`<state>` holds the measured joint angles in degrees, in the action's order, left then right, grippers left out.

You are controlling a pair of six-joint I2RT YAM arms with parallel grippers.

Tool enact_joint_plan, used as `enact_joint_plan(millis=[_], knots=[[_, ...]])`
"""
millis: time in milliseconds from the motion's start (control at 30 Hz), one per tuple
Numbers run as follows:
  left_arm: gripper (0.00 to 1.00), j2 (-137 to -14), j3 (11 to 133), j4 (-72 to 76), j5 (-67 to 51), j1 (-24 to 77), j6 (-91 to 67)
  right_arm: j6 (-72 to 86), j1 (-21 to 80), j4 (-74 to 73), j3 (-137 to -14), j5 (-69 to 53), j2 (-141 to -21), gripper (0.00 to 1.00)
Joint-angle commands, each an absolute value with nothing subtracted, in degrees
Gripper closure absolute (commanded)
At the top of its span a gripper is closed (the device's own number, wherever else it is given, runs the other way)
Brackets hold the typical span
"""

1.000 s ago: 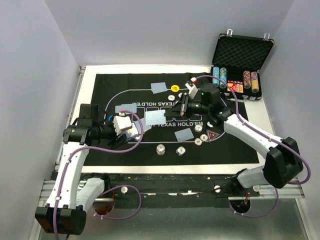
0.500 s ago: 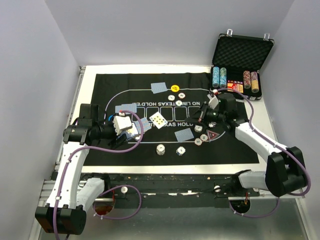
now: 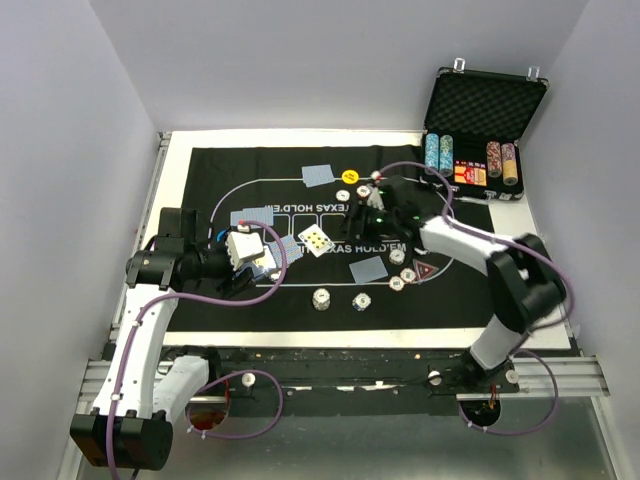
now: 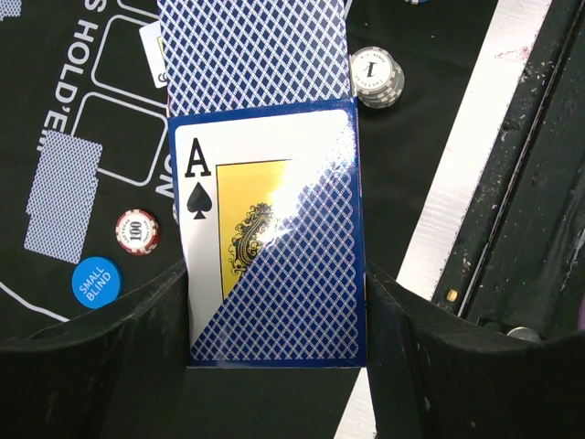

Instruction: Distribute texas hold em gaming equipment

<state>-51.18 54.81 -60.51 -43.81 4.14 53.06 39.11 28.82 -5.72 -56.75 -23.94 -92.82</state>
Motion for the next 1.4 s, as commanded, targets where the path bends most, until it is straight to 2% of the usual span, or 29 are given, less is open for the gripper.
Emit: enact_joint_plan(millis=[0, 333, 667, 833, 1100, 1367], knots=[[0.53, -49.6, 55.2, -59.8, -45.9, 4.2, 52.9, 32.6, 31.6, -6.7, -64.9, -12.7, -103.4, 0.25], [0.53, -49.7, 56.2, -60.0, -46.1, 4.2, 52.9, 32.5, 32.8, -2.6, -78.4, -10.5, -117.9, 0.25], [0.53, -49.0, 56.2, -60.6, -45.7, 4.2, 53.4, 32.5, 36.2, -3.0, -82.1, -11.4, -124.3, 0.25], [0.53, -49.1, 56.3, -60.6, -45.7, 4.2, 53.4, 31.8, 39.8, -3.9, -80.1, -11.7, -123.8, 0.26], [0.53, -48.4, 56.0, -60.8, -45.4, 4.2, 53.7, 31.1, 44.0, -2.4, -68.1, -14.2, -116.7, 0.29], [0.53, -48.3, 56.1, -60.9, -45.6, 4.2, 53.9, 33.2, 46.8, 2.0, -57.7, -24.8, -107.4, 0.32]])
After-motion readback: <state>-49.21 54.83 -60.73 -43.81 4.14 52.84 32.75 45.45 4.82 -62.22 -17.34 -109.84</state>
